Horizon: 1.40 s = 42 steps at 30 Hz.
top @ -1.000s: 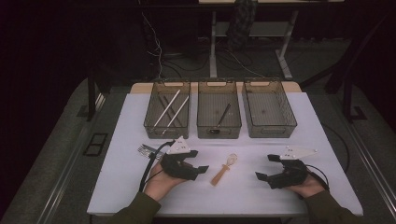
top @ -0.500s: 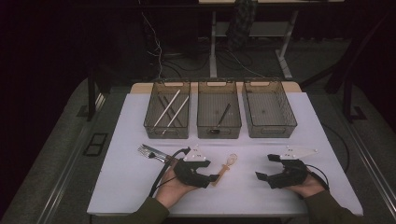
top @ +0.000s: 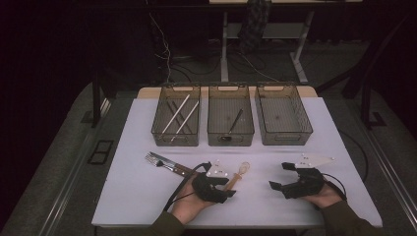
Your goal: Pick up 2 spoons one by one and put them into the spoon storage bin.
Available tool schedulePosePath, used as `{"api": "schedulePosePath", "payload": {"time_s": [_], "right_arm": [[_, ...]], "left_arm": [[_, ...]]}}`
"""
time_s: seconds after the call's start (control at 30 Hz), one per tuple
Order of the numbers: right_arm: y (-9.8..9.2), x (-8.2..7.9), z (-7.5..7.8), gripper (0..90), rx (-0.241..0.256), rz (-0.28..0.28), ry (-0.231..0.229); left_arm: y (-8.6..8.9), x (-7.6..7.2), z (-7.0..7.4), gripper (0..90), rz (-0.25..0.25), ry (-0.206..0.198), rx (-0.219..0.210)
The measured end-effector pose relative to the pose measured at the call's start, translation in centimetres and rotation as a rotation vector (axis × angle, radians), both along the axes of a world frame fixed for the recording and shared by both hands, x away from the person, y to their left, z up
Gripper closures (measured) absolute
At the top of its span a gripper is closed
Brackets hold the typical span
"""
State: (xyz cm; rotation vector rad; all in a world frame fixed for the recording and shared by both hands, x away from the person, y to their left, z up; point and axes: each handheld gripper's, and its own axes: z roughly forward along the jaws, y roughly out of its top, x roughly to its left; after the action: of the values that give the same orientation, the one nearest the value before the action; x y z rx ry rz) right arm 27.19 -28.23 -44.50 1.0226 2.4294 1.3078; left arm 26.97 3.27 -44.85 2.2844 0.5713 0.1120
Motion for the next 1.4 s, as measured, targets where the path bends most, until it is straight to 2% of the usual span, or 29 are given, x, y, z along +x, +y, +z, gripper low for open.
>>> {"api": "schedulePosePath", "payload": {"time_s": [0.17, 0.47, 0.73, 1.0, 1.4], "right_arm": [[0.0, 0.0, 0.0, 11.3, -0.001, 0.001, 0.000], [0.0, 0.0, 0.0, 11.3, -0.004, 0.004, -0.002], [0.0, 0.0, 0.0, 11.3, -0.004, 0.007, -0.004], [0.0, -0.1, 0.1, 11.3, -0.001, 0.008, -0.004], [0.0, -0.1, 0.1, 11.3, -0.001, 0.008, -0.004]], "left_arm": [[-0.1, -0.1, 0.1, 59.2, -0.002, -0.027, 0.029], [0.1, 0.2, 0.3, 69.1, 0.003, 0.010, 0.031], [0.1, 0.2, 0.4, 72.8, 0.002, 0.016, 0.041], [0.5, 0.4, 0.6, 73.0, -0.005, 0.018, 0.034], [1.7, 0.8, 1.9, 72.8, -0.026, 0.010, -0.017]]}}
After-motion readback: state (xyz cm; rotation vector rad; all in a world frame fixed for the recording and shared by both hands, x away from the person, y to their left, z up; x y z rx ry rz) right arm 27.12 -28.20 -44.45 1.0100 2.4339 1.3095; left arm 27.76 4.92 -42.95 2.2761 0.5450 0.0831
